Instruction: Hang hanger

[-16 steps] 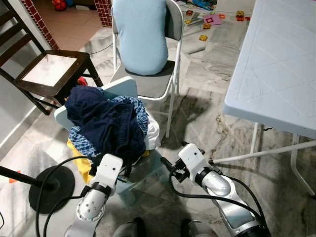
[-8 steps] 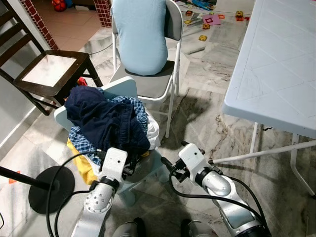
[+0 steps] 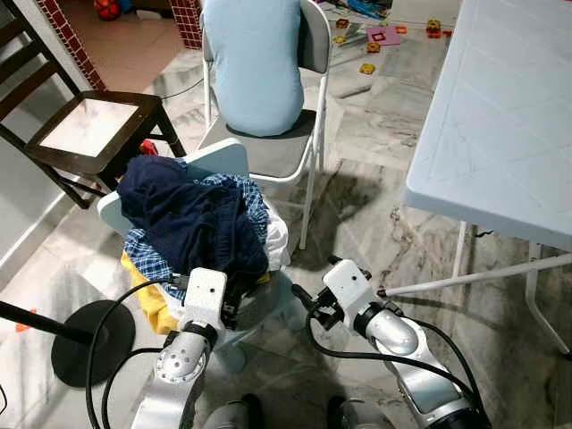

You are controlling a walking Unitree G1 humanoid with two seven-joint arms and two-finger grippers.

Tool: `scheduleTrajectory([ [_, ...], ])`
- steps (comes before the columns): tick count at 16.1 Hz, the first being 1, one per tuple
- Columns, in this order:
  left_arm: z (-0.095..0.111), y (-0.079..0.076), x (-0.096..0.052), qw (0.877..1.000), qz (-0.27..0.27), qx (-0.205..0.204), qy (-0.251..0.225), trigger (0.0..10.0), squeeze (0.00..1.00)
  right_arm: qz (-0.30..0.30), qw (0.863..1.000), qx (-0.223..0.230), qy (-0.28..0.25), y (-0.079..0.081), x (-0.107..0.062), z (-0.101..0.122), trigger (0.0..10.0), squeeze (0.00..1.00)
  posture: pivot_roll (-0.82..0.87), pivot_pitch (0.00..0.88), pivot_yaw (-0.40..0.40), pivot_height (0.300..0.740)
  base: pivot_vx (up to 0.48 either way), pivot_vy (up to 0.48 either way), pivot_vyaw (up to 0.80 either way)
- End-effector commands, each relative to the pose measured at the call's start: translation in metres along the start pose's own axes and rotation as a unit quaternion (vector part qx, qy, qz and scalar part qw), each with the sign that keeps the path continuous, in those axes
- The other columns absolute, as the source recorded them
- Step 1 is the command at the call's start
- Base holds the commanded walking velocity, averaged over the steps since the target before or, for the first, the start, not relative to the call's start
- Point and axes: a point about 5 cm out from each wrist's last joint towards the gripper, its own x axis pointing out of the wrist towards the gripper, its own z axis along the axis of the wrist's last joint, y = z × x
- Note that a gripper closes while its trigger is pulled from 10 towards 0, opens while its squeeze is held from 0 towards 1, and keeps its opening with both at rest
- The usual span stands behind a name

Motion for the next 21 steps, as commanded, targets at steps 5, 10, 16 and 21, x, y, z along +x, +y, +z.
scheduleTrajectory([
  [5, 0.000, 0.004, -0.002, 1.000, 0.008, -0.003, 0.008, 0.0, 0.00, 0.007, 1.000, 0.004, 0.008, 0.006, 0.000, -0.005, 10.0, 0.00, -0.03, 0.211, 0.066, 0.740, 0.000, 0.000, 0.00],
  [10, 0.013, 0.005, 0.001, 1.000, -0.001, -0.002, -0.011, 0.0, 0.00, 0.005, 1.000, 0.007, 0.010, 0.005, 0.001, -0.006, 10.0, 0.00, -0.02, 0.211, 0.065, 0.740, 0.000, 0.000, 0.00],
  [16, 0.033, 0.006, 0.000, 0.996, -0.009, 0.061, -0.070, 0.0, 0.00, -0.004, 1.000, 0.017, 0.012, 0.003, 0.005, -0.007, 10.0, 0.00, 0.00, 0.204, 0.078, 0.740, 0.000, 0.000, 0.00],
  [21, 0.056, -0.015, -0.001, 0.982, -0.074, 0.111, -0.136, 0.0, 0.00, -0.114, 0.988, 0.100, 0.030, -0.024, 0.003, -0.018, 10.0, 0.00, 0.00, 0.191, 0.088, 0.740, 0.000, 0.000, 0.00],
])
